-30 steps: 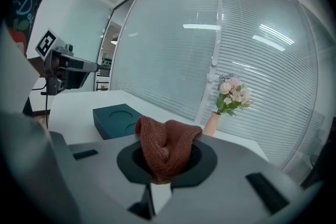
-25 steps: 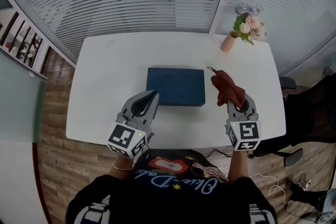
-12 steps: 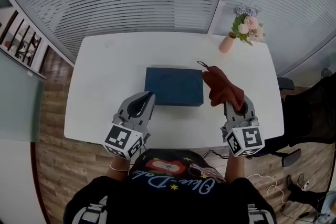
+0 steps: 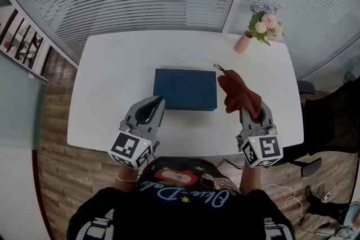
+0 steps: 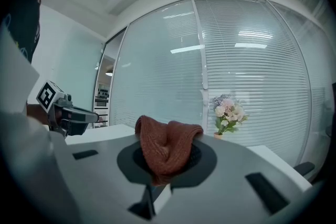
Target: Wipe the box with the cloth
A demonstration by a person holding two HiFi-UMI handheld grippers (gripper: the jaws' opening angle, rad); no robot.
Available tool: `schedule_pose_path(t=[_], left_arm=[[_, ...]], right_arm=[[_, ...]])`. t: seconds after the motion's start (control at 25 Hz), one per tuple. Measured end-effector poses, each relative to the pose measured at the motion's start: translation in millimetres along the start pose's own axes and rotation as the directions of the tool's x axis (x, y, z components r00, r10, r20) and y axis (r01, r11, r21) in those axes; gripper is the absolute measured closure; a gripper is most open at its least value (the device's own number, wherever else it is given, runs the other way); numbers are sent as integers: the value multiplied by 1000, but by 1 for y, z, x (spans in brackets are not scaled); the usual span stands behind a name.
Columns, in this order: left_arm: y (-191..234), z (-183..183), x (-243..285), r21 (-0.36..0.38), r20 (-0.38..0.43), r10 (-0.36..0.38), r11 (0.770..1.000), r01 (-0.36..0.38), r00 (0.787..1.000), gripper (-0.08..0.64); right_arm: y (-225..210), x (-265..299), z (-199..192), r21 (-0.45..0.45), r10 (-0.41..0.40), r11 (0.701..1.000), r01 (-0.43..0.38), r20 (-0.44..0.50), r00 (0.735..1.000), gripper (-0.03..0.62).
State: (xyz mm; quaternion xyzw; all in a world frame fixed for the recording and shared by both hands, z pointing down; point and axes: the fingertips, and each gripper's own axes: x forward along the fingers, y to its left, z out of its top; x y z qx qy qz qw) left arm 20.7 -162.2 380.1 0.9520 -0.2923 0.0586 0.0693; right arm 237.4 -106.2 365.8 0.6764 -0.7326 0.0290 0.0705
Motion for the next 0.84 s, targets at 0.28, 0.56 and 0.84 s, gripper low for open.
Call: schedule_pose_path(t=[0.28,0.56,0.84], left_arm=[[-1,2,2,3,2,9,1000,-9,1000,557],[1,3,-2,8,0,30,1000,-30,1000,557],[0,1,-6,3,-11,40,999,-40,999,557]], right_arm=[[-3,1,0,3,3,1000,-3,4,1000,568],[-3,2,1,8,5,1000,-5,17,1000,568],[0,0,-1,13,10,1000,-11,15,1000,568]])
